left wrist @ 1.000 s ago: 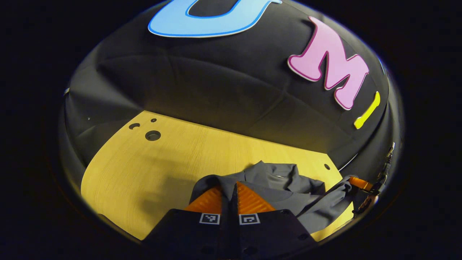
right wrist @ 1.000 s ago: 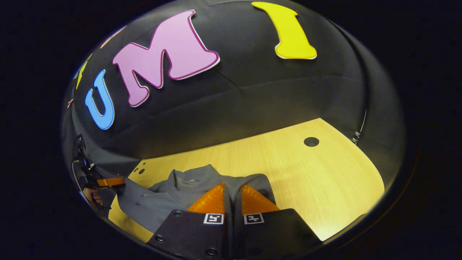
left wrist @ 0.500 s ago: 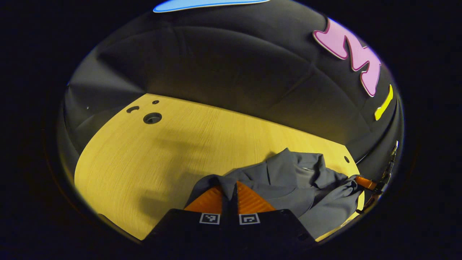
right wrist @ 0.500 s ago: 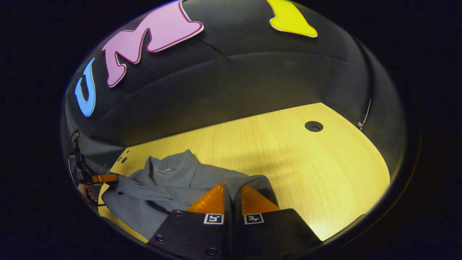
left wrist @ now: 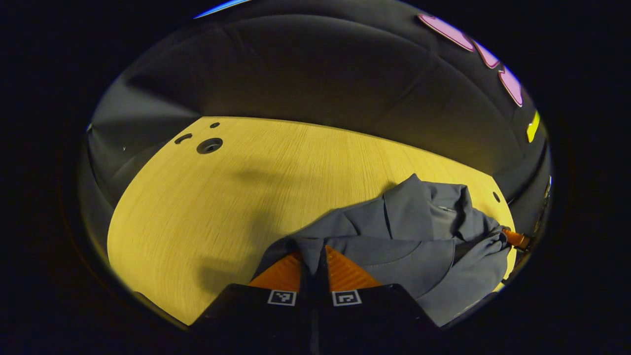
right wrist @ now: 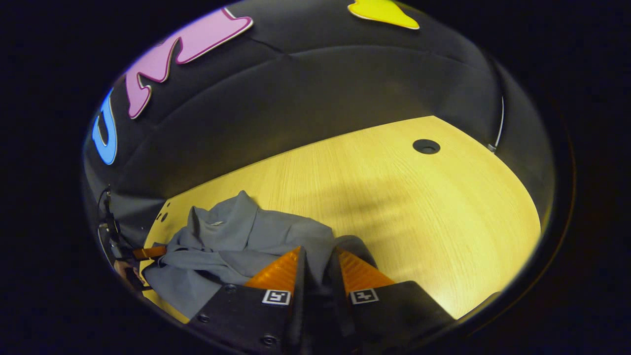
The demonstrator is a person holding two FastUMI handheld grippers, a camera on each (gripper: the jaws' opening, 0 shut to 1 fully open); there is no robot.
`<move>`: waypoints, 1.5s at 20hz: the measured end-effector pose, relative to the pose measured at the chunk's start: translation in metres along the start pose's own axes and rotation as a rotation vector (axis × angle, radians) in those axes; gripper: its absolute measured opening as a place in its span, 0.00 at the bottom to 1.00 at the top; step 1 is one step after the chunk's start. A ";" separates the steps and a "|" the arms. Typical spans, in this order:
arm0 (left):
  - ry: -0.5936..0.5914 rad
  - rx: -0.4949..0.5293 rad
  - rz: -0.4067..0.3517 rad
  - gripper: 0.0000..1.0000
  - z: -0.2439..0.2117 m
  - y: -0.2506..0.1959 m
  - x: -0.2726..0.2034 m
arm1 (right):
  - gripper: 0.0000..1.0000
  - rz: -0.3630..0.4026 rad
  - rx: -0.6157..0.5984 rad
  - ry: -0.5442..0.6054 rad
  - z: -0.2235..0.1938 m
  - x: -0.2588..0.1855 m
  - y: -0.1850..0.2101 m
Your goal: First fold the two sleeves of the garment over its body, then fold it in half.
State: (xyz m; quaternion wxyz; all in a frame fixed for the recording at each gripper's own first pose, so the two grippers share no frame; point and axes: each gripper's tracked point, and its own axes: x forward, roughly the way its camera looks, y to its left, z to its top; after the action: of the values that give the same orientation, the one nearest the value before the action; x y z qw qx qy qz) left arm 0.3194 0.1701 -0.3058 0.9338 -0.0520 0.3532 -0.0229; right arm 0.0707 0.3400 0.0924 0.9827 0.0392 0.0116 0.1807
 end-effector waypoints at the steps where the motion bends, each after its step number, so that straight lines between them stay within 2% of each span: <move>1: 0.003 0.007 0.007 0.20 0.000 0.000 -0.002 | 0.33 -0.007 -0.006 -0.002 0.003 -0.004 -0.003; 3: -0.003 0.008 0.016 0.32 0.002 0.000 -0.010 | 0.44 -0.026 -0.036 0.004 0.003 -0.016 -0.007; 4: -0.008 0.000 0.017 0.42 0.004 0.001 -0.016 | 0.59 -0.028 -0.044 0.010 0.002 -0.024 -0.008; 5: -0.017 -0.009 0.017 0.51 0.007 0.001 -0.024 | 0.62 -0.032 -0.051 0.007 0.005 -0.032 -0.007; 6: -0.032 -0.013 0.013 0.56 0.010 0.001 -0.033 | 0.61 -0.029 -0.060 -0.003 0.009 -0.040 -0.006; 7: -0.051 -0.011 0.008 0.65 0.014 0.001 -0.043 | 0.72 -0.024 -0.071 -0.015 0.014 -0.050 -0.003; 8: -0.073 -0.003 -0.001 0.73 0.017 0.000 -0.054 | 0.65 -0.008 -0.085 -0.032 0.019 -0.061 0.003; 9: -0.100 0.009 -0.003 0.82 0.021 -0.001 -0.067 | 0.74 0.009 -0.105 -0.047 0.022 -0.070 0.009; 10: -0.130 0.019 -0.011 0.85 0.024 -0.002 -0.080 | 0.77 0.022 -0.129 -0.052 0.022 -0.081 0.013; 11: -0.158 0.026 -0.029 0.94 0.026 -0.007 -0.095 | 0.77 0.029 -0.152 -0.052 0.022 -0.092 0.016; 15: -0.220 0.073 -0.081 0.95 0.022 -0.020 -0.151 | 0.81 0.069 -0.189 -0.120 0.031 -0.144 0.041; 17: -0.256 0.095 -0.104 0.95 0.015 -0.030 -0.184 | 0.87 0.092 -0.214 -0.163 0.034 -0.170 0.057; 22: -0.316 0.137 -0.156 0.96 -0.019 -0.055 -0.257 | 0.94 0.146 -0.280 -0.241 0.026 -0.234 0.098; 24: -0.332 0.121 -0.185 0.96 -0.034 -0.065 -0.280 | 0.94 0.178 -0.288 -0.255 0.017 -0.254 0.115; 25: -0.337 0.112 -0.190 0.91 -0.041 -0.066 -0.292 | 0.95 0.195 -0.292 -0.262 0.012 -0.262 0.123; 26: -0.343 0.106 -0.191 0.96 -0.046 -0.066 -0.302 | 0.95 0.207 -0.293 -0.259 0.007 -0.269 0.129; 30: -0.355 0.069 -0.187 0.96 -0.070 -0.060 -0.331 | 0.96 0.250 -0.282 -0.205 -0.024 -0.291 0.149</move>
State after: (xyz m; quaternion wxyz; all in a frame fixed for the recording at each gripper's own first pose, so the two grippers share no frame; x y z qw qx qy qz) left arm 0.0249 0.1312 -0.1337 0.9764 -0.0558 0.1759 -0.1121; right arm -0.2546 0.3765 0.0830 0.9444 -0.0794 -0.1187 0.2960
